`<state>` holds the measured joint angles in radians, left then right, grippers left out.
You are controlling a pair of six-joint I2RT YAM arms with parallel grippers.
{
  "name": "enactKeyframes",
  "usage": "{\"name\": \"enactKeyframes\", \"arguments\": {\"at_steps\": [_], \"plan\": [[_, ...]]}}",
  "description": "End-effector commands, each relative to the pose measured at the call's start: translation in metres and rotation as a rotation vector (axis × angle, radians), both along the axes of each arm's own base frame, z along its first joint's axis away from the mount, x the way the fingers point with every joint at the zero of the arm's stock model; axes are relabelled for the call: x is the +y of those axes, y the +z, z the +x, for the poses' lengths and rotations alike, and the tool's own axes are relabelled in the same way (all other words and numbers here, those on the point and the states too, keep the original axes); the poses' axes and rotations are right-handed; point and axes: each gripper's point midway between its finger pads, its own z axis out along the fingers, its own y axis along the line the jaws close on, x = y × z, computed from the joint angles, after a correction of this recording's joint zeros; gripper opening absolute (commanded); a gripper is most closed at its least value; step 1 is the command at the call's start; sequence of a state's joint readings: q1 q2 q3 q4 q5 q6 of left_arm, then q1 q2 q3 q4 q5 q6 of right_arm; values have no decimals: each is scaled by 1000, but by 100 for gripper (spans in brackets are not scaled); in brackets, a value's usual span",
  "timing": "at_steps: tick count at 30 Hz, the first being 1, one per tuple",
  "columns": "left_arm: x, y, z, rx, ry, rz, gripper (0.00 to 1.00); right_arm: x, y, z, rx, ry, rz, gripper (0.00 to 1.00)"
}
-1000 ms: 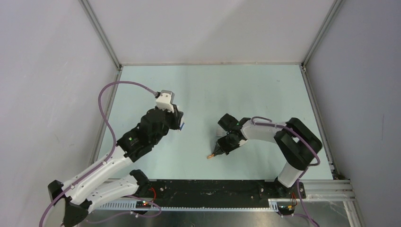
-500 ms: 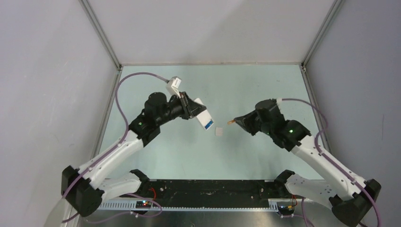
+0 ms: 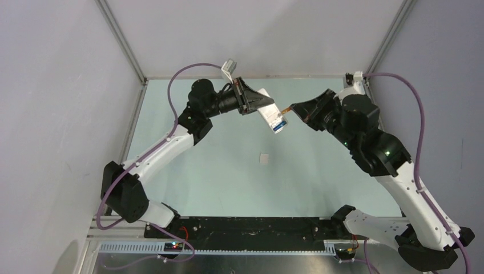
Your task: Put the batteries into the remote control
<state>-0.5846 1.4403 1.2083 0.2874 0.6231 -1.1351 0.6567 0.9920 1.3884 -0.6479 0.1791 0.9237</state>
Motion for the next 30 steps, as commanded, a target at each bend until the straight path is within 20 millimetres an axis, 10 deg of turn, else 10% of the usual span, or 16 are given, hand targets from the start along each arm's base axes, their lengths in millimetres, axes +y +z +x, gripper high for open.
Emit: {"name": "enactKeyframes", "arguments": {"at_steps": [1,30], "plan": [[1,54,-10,16,-85,-150,0,-11,37,-7,-143,36,-105,0],[13,78,-1,-34,-115,-346,0,25,14,0,-106,58,-261,0]]}}
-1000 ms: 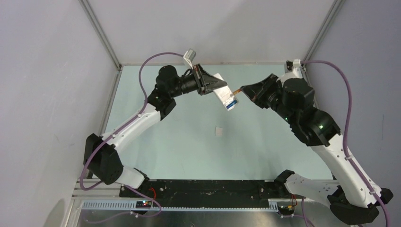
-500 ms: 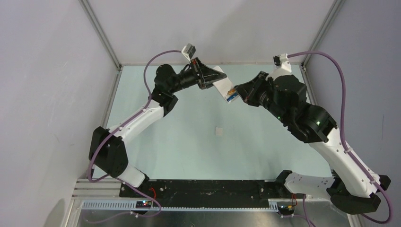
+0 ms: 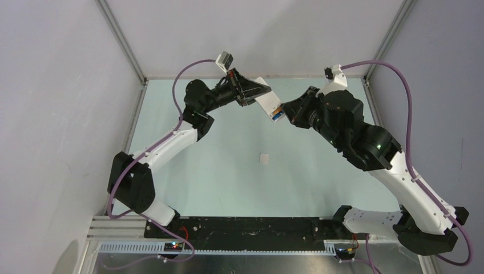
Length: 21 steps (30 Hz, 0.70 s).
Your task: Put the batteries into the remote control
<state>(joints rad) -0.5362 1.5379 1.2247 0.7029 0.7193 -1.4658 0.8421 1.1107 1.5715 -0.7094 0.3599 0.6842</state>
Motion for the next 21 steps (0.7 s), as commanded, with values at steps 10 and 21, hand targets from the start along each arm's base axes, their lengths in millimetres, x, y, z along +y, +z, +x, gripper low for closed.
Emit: {"name": "enactKeyframes", "arguments": {"at_steps": [10,21], "plan": [[11,26,-3,-31,-9,-135,0,10,-27,7,142,32,18,0],[12,25,-2,-45,5,-140,0,11,-47,11,224,-4,-6,4]]}}
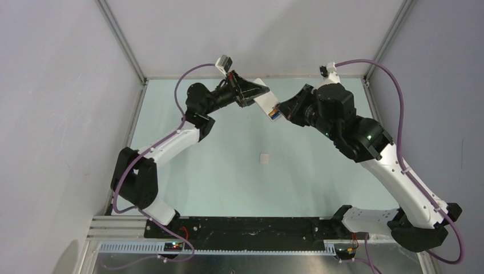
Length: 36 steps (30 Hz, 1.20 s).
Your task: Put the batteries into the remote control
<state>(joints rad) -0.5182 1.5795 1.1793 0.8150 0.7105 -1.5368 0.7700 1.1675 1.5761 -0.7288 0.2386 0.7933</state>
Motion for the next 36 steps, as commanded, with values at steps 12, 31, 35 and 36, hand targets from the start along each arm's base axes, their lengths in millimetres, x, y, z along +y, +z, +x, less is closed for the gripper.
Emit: {"name": "enactKeyframes", "arguments": {"at_steps": [12,31,35,36], "plan": [[9,28,-5,-22,20,-115,0,-10,-44,2,174,-67,-119,18],[10,10,10,29,63,-105,0,-24,-45,-1,202,-102,-123,36],[11,7,15,45,73,-108,0,-28,-44,-2,208,-113,-126,37],[10,6,16,49,73,-107,0,-28,-43,-2,209,-113,-126,38]]}}
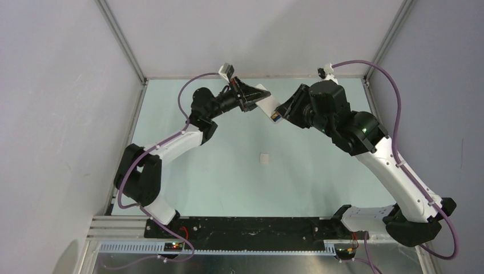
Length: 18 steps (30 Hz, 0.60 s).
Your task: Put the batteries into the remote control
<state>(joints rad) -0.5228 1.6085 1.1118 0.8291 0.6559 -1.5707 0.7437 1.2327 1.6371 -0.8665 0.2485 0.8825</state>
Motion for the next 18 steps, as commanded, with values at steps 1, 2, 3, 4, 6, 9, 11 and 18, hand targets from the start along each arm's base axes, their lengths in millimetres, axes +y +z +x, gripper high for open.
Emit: {"name": "enactKeyframes", "arguments": {"at_steps": [1,2,3,4,6,9,11,18], "plan": [[14,40,3,-62,45,-117,0,-24,-20,-9,75,-40,-102,38],[14,39,3,-60,46,-117,0,-24,-20,-9,76,-41,-104,39],[14,38,4,-55,46,-117,0,-25,-20,-10,78,-42,-107,39],[13,38,4,-56,46,-117,0,-26,-20,-10,78,-44,-107,40],[13,36,6,-50,46,-115,0,-27,-20,-11,79,-44,-109,41],[13,36,6,-48,45,-116,0,-29,-16,-12,65,-42,-109,43],[13,35,6,-48,45,-113,0,-31,-9,-12,43,-41,-102,45],[12,22,8,-23,48,-97,0,-34,13,-18,-67,37,-130,60]]}}
